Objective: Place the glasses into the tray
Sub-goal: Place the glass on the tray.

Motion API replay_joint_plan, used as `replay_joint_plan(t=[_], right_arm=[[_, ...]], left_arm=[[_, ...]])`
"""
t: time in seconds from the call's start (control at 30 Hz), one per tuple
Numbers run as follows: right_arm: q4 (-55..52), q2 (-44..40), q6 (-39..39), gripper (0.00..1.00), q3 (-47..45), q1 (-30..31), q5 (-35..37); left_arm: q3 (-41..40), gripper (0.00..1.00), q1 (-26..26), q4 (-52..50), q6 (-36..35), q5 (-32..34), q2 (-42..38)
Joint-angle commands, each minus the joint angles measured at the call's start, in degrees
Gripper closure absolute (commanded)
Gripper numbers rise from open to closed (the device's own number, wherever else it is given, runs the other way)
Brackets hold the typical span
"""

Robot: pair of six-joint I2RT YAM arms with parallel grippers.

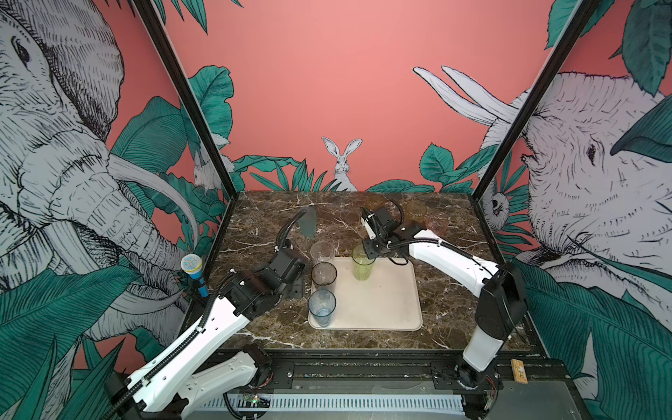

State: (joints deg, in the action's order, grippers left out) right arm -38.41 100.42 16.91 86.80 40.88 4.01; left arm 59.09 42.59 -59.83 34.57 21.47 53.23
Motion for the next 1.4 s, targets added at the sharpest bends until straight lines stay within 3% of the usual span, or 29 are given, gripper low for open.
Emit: replay_joint_plan(t=[0.0, 0.43, 0.67, 0.87, 1.0, 1.37], right_arm=[[-2.2, -3.2, -1.2, 0.54, 3.6, 0.3, -0.1], [-1.3, -1.2, -2.0, 0.54, 13.7, 0.3, -2.8], [2.1, 6.1, -0.9, 0.54, 22.5, 0.3, -3.6], [3.6, 13.8, 2.1, 0.53, 30.8, 0.3, -4.9], [9.0, 16.9, 5.2, 0.52, 31.1, 0.3, -6.0], [4.6, 32.0, 11.9, 0.41, 47.5, 0.4, -5.0]], left_arm=[[1.1, 0.33, -0.3, -0.4, 0.4, 0.9, -0.5], [11.0, 0.29, -0.7, 0.3, -4.9, 0.9, 5.4], [12.6, 0.28, -1.8, 1.4, -5.3, 0.7, 6.6], [12.2, 0.28, -2.1, 2.2, -2.8, -3.7, 5.2], [10.9, 0.28, -2.1, 3.3, -2.3, -3.5, 4.2], [10.1, 0.28, -2.1, 3.4, -0.8, -3.2, 5.3]])
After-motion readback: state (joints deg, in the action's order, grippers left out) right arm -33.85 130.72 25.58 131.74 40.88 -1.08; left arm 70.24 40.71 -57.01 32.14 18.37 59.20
